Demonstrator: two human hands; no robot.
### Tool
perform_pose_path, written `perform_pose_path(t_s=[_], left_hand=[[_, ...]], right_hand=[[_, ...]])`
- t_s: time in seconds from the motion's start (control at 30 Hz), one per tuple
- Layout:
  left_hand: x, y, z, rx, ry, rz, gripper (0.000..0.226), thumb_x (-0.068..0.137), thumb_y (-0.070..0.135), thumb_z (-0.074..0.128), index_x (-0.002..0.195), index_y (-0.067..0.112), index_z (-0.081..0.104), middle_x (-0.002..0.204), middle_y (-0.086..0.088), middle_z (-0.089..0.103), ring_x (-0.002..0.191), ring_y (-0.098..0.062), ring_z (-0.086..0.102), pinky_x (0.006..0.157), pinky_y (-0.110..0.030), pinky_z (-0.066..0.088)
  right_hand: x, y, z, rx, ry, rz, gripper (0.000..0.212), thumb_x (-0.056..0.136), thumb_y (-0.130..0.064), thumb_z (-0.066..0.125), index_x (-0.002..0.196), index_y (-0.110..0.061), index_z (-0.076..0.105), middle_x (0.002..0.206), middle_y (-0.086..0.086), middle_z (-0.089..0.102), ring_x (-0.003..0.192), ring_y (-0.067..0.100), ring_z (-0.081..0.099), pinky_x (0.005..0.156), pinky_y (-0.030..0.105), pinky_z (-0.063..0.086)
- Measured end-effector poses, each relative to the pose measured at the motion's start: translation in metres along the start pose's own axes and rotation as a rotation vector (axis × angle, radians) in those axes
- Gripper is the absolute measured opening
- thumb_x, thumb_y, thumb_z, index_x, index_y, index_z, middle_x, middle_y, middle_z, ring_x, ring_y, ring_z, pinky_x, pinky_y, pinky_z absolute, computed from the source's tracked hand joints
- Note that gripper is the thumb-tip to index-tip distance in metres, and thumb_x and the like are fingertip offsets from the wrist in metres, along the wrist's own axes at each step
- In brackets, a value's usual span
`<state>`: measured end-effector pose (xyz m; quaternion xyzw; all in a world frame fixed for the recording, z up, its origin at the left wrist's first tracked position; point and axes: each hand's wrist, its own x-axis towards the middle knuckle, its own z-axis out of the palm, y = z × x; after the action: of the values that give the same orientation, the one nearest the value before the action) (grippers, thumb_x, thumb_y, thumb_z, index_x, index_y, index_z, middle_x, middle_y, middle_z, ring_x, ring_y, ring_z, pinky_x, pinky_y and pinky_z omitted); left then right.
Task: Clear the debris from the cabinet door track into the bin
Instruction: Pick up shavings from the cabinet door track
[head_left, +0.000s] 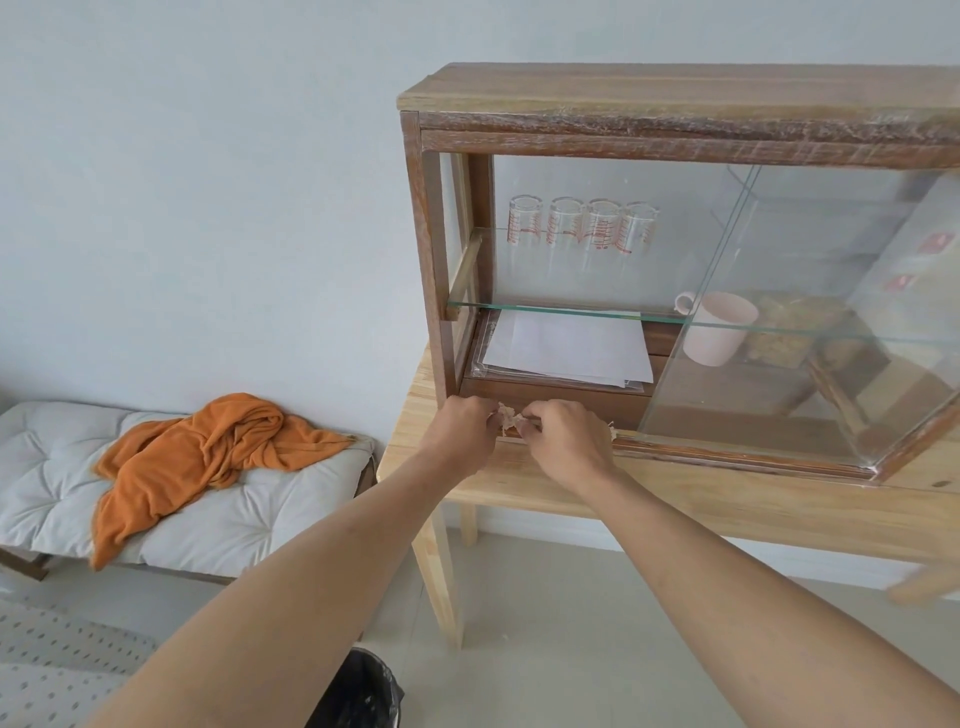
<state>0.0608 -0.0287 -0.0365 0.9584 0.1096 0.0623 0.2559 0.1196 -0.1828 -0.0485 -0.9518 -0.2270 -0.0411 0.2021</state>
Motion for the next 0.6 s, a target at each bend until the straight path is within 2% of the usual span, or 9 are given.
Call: perform_pose_path(t_s=[0.1, 0.2, 0.27, 0.47, 0.6], left_hand=[[-0.001, -0.001, 0.004, 0.000, -0.003, 0.026, 0.032, 0.104, 0.019, 0.054, 0.081, 0.001, 0.068, 0.064, -0.020, 0.069, 0.059, -0.039, 0.070, 0.054, -0.044, 0.059], [0.003, -0.002, 0.005, -0.062, 0.010, -0.001, 0.033, 0.103, 0.011, 0.056, 0.073, 0.001, 0.066, 0.056, -0.018, 0.068, 0.046, -0.028, 0.071, 0.044, -0.039, 0.058], [0.004, -0.002, 0.005, -0.099, 0.020, -0.017, 0.036, 0.103, 0.007, 0.054, 0.070, 0.001, 0.066, 0.055, -0.017, 0.067, 0.043, -0.025, 0.070, 0.041, -0.040, 0.058], [-0.010, -0.006, -0.004, -0.197, 0.102, -0.070, 0.033, 0.103, 0.008, 0.055, 0.074, 0.002, 0.068, 0.057, -0.013, 0.066, 0.043, -0.020, 0.070, 0.041, -0.044, 0.059], [-0.039, -0.017, -0.022, -0.249, 0.127, -0.110, 0.027, 0.104, 0.013, 0.056, 0.086, 0.004, 0.073, 0.060, -0.012, 0.068, 0.045, -0.021, 0.070, 0.044, -0.044, 0.061]], right_hand=[[0.001, 0.000, 0.001, -0.001, 0.004, -0.008, 0.023, 0.100, -0.043, 0.061, 0.114, -0.035, 0.078, 0.109, -0.004, 0.080, 0.102, 0.033, 0.073, 0.068, 0.037, 0.044], [0.000, 0.001, 0.001, -0.001, 0.012, -0.015, 0.024, 0.101, -0.044, 0.061, 0.113, -0.033, 0.078, 0.108, -0.005, 0.078, 0.101, 0.032, 0.073, 0.068, 0.036, 0.042], [-0.002, 0.002, 0.001, 0.012, 0.017, -0.009, 0.024, 0.101, -0.044, 0.060, 0.112, -0.033, 0.078, 0.106, -0.005, 0.078, 0.100, 0.032, 0.072, 0.067, 0.036, 0.042], [-0.012, -0.001, -0.007, 0.062, 0.055, 0.011, 0.024, 0.100, -0.045, 0.061, 0.110, -0.033, 0.079, 0.103, -0.008, 0.076, 0.098, 0.028, 0.071, 0.068, 0.034, 0.041], [-0.028, -0.016, -0.015, 0.064, 0.040, 0.004, 0.024, 0.100, -0.045, 0.061, 0.109, -0.031, 0.079, 0.102, -0.008, 0.076, 0.100, 0.028, 0.071, 0.074, 0.038, 0.052]])
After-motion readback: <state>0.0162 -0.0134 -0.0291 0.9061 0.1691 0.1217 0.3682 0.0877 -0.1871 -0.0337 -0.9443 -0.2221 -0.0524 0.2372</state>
